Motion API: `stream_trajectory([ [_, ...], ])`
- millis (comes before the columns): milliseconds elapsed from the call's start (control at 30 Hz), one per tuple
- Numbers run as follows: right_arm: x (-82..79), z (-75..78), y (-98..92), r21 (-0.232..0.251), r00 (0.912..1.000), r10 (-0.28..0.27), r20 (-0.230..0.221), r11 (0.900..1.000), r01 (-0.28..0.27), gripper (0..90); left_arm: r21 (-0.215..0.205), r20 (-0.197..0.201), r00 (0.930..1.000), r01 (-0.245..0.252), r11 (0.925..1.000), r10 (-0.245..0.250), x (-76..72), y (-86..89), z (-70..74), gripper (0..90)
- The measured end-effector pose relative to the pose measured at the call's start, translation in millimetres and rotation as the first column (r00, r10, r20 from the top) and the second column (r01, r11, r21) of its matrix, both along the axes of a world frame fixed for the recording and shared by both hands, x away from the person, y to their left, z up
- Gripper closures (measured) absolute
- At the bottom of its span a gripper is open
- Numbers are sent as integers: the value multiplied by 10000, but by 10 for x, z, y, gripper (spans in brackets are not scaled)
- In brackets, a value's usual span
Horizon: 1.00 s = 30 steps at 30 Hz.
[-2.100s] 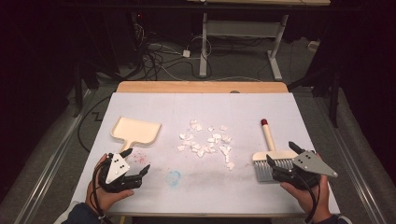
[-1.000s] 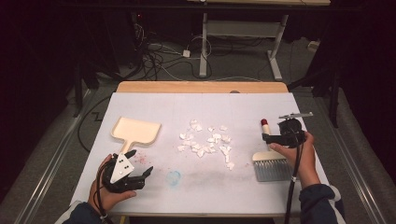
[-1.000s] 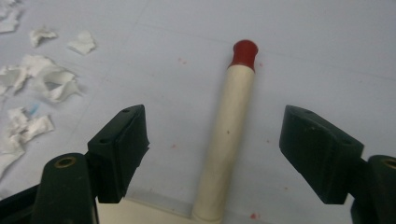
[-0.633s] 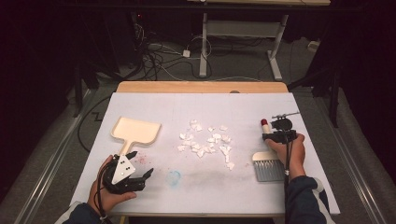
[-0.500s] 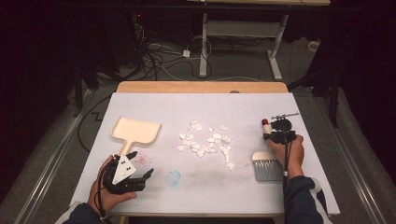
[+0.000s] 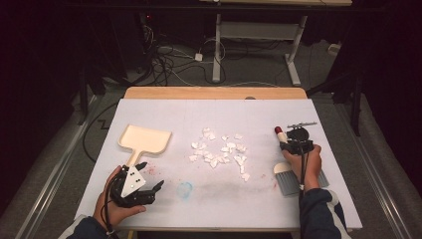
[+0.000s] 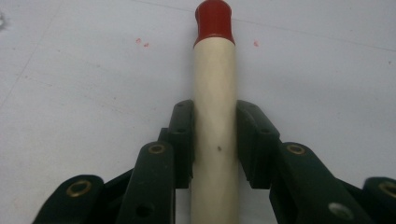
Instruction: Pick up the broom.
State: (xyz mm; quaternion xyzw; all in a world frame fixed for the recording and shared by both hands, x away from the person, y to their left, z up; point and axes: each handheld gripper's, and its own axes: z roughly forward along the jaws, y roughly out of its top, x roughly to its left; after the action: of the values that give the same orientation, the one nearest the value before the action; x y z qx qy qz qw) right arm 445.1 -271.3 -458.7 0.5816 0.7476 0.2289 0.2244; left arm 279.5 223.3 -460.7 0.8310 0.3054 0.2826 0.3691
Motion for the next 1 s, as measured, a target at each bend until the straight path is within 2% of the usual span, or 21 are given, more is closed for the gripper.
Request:
stream_trajectory([
  [67,-17,14,-18,153,9999,58,150,9999,-60,701,24,4,10000,5,10000,-5,-3,0,3,223],
  [233,-121,160,-23,320,9942,247,1043,9991,-282,702,31,-50,10000,-52,10000,52,-8,7,4,228],
  [367,-234,297,-22,543,9825,492,1798,9967,-598,703,-97,-98,9999,-82,9999,81,0,3,10,227],
  [433,-289,368,-20,756,9762,644,2072,9938,-816,703,-249,-407,9992,-64,9997,53,54,-55,40,225],
  [467,-317,407,-18,911,9727,698,2214,9916,-918,703,-249,-407,9992,-64,9997,53,54,-55,40,227],
  [500,-350,448,-7,1055,9686,704,2386,9896,-980,703,-501,-729,9973,70,9987,-106,81,-150,86,227],
  [600,-434,556,36,1172,9530,866,2904,9852,-1253,704,-662,-719,9949,654,9957,-702,107,-349,172,226],
  [633,-434,556,36,1172,9530,866,2904,9852,-1253,704,-662,-719,9949,654,9957,-702,107,-349,172,225],
  [667,-457,584,54,1127,9482,903,3045,9851,-1300,704,-674,-712,9930,892,9937,-940,112,-425,194,225],
  [700,-501,630,81,1193,9393,932,3302,9830,-1395,705,-643,-731,9905,1116,9917,-1162,119,-507,213,222],
  [733,-514,647,94,1166,9352,1013,3394,9820,-1487,705,-585,-757,9881,1296,9898,-1338,126,-599,227,223],
  [800,-547,672,120,1212,9281,1055,3571,9800,-1581,706,-690,-806,9795,1794,9814,-1847,144,-778,259,223],
  [833,-561,685,133,1213,9250,1087,3641,9792,-1628,706,-875,-878,9688,2244,9706,-2319,173,-965,293,223],
  [867,-561,685,133,1213,9250,1087,3641,9792,-1628,706,-875,-878,9688,2244,9706,-2319,173,-965,293,223],
  [900,-592,713,155,1226,9188,1138,3781,9775,-1715,706,-966,-834,9592,2620,9602,-2701,210,-1168,323,224],
  [1000,-632,758,186,1254,9068,1318,4005,9724,-1967,707,-1242,-909,9400,3169,9403,-3288,285,-1474,356,225],
])
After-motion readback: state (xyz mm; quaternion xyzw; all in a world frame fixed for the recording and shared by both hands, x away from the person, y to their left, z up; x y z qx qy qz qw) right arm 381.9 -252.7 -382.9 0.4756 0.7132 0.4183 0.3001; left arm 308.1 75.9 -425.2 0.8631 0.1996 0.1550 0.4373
